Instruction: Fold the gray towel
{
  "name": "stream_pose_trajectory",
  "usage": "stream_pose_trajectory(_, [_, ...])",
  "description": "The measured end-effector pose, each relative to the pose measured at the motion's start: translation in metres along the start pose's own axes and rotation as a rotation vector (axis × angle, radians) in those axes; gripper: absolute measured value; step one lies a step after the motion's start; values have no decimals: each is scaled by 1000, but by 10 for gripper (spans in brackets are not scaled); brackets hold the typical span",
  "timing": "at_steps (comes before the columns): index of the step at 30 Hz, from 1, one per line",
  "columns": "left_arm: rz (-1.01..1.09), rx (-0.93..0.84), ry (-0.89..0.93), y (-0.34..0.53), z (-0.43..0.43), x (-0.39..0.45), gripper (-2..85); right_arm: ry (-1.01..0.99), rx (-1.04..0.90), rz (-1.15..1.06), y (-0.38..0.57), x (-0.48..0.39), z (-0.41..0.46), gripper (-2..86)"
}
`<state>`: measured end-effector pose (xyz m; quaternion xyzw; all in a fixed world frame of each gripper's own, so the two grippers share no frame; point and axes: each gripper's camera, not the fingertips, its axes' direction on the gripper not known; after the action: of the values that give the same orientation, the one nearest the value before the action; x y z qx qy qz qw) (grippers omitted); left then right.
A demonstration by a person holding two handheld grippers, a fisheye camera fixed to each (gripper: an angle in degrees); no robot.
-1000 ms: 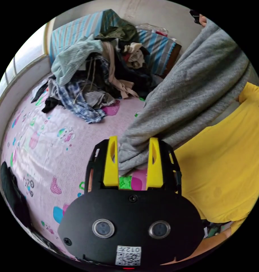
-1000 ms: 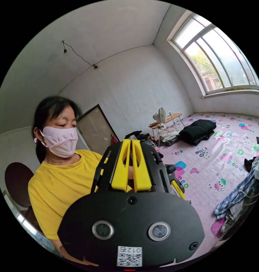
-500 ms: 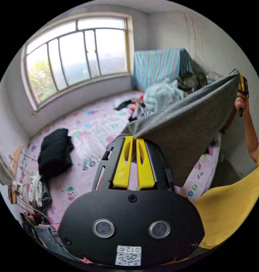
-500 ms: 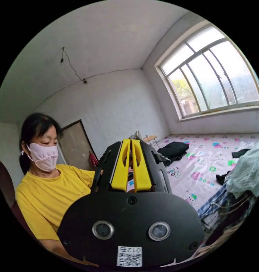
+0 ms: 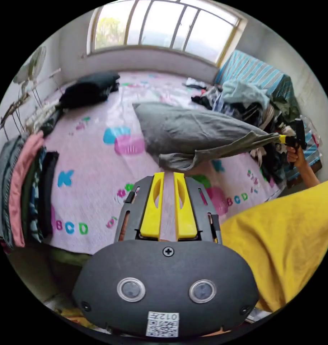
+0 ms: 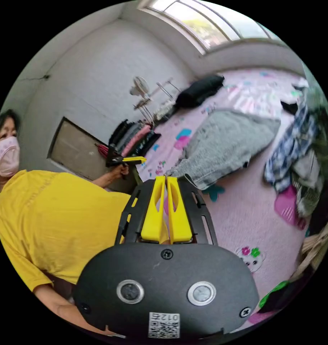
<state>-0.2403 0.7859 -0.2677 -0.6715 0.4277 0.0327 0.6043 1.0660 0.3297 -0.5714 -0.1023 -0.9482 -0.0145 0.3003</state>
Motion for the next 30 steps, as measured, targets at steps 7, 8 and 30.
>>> stream_pose_trajectory(7, [210, -231, -62, 12, 132, 54, 56, 20, -124, 292, 39, 69, 66, 5])
stream_pose_trajectory(8, [264, -232, -69, 5, 148, 67, 62, 48, -131, 296, 37, 70, 64, 5])
stream_pose_trajectory(30, [902, -486, -90, -130, 372, 212, 20, 25, -17, 384, 13, 67, 46, 5])
